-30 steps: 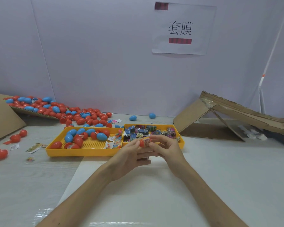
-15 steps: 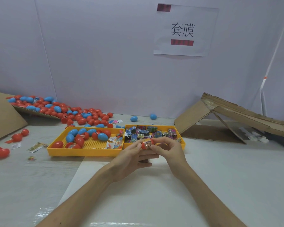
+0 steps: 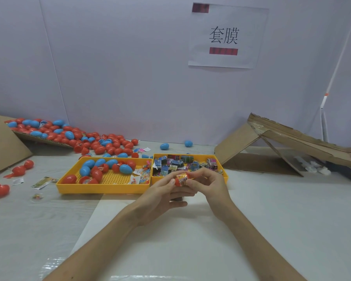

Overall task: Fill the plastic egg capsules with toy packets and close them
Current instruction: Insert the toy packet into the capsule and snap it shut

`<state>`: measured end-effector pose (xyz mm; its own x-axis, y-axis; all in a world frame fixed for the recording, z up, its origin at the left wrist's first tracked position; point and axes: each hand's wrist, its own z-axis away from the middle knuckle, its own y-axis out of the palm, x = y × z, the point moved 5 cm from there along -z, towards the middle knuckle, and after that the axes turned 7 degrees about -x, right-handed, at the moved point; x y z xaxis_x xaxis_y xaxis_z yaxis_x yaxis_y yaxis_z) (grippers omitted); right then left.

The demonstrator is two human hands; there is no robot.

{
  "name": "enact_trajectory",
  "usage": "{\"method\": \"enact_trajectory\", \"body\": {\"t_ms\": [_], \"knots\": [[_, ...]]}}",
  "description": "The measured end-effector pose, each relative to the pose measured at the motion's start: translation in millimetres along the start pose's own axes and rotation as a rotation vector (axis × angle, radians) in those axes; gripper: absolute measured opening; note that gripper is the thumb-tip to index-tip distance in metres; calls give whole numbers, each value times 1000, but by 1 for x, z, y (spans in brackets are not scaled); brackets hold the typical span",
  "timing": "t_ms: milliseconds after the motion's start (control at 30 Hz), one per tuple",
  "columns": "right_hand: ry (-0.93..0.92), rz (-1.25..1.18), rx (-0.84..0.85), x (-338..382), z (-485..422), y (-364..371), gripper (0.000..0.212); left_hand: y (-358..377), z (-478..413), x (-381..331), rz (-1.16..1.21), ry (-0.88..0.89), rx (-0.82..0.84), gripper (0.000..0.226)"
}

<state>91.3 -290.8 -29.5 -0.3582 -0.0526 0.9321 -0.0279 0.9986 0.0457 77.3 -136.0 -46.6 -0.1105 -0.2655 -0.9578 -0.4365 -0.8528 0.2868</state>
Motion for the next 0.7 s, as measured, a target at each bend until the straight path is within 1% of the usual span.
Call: {"method": "enact_trajectory", "body": {"t_ms": [100, 233, 267, 367, 400, 467, 533, 600, 667, 700], "knots": [[-19, -63, -16, 1, 0, 0, 14, -1, 0, 1, 18, 13, 8, 41], [-17, -36, -9, -1, -1, 4, 15, -4, -3, 1, 25, 42, -31, 40], [-12, -50, 3, 0, 0, 5, 17, -5, -4, 1, 24, 47, -43, 40], [16, -53, 40, 2, 1, 7, 37, -8, -6, 0, -31, 64, -71, 39], [17, -16, 58, 3, 1, 9, 35, -8, -6, -1, -49, 74, -82, 40], [22, 56, 60, 1, 1, 11, 27, -9, -6, -5, -78, 103, -117, 41], [52, 67, 19, -1, 0, 10, 22, -15, -6, -14, -123, 157, -216, 40], [113, 31, -1, -2, -2, 5, 17, -27, -5, -25, -217, 273, -394, 33], [221, -11, 60, -4, -7, 0, 17, -40, -1, -36, -388, 415, -584, 30], [276, -3, 111, -5, -9, -1, 20, -44, 2, -39, -486, 476, -651, 31]]}}
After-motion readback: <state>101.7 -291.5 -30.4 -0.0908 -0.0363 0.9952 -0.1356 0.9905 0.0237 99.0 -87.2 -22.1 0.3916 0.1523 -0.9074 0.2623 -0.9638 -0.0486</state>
